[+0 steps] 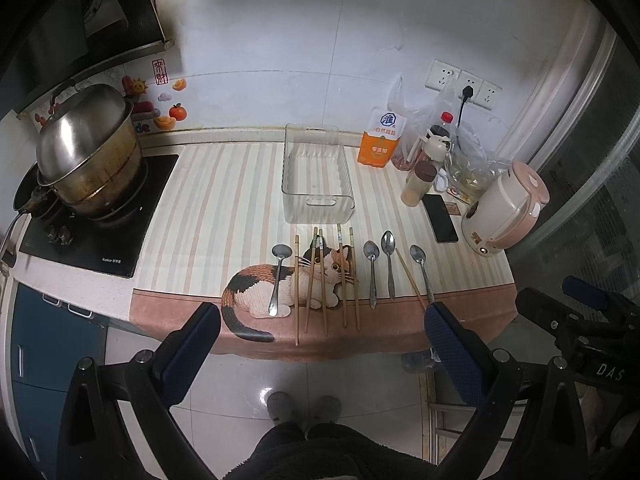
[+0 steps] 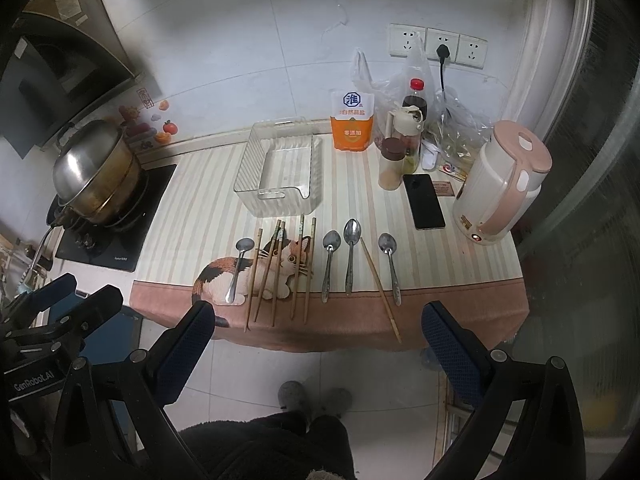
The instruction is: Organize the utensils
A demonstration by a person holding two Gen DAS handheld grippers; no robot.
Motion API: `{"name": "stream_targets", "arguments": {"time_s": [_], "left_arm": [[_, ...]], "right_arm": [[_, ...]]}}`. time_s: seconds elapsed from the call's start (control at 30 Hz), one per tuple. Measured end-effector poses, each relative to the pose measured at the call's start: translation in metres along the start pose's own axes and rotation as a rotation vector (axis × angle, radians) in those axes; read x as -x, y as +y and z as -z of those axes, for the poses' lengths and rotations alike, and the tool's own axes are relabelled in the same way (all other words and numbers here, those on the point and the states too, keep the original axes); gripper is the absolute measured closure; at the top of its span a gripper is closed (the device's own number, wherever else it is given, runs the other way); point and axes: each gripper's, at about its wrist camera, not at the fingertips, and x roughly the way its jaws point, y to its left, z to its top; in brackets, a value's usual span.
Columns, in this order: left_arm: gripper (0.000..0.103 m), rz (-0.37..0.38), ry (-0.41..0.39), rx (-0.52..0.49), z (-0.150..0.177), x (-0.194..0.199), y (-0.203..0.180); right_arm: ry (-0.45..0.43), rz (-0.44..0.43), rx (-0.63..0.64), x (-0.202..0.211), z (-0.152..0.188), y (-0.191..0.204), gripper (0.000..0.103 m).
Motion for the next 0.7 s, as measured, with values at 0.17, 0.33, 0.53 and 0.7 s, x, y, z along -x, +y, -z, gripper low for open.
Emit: {"name": "stream_targets", "arguments": {"time_s": [0.17,0.33,0.53,0.7], "left_arm": [[0.000,-0.002,0.001,0.000,-0.0019,-0.0031,-0.0003],[0.000,-0.001,0.002,0.000,-0.0037,-0.0051,0.0011],[0.000,0.000,0.004,0.000,-0.0061,-0.0078,0.0016],[0.000,0.001,0.004,0.000,-0.0062,-0.0074,0.0015]], "right_arm": [[0.002,-0.002,0.002,-0.0014,-0.0023,0.0005,0.000],[0.002,-0.001,0.000,-0.0024,-0.0038,0.0008,0.000],[0.004,0.000,0.000,0.0001,-0.0022,0.0002,0.000],[0.007,-0.001,-0.001,-0.0069,-0.0072,0.0009,0.000]]}}
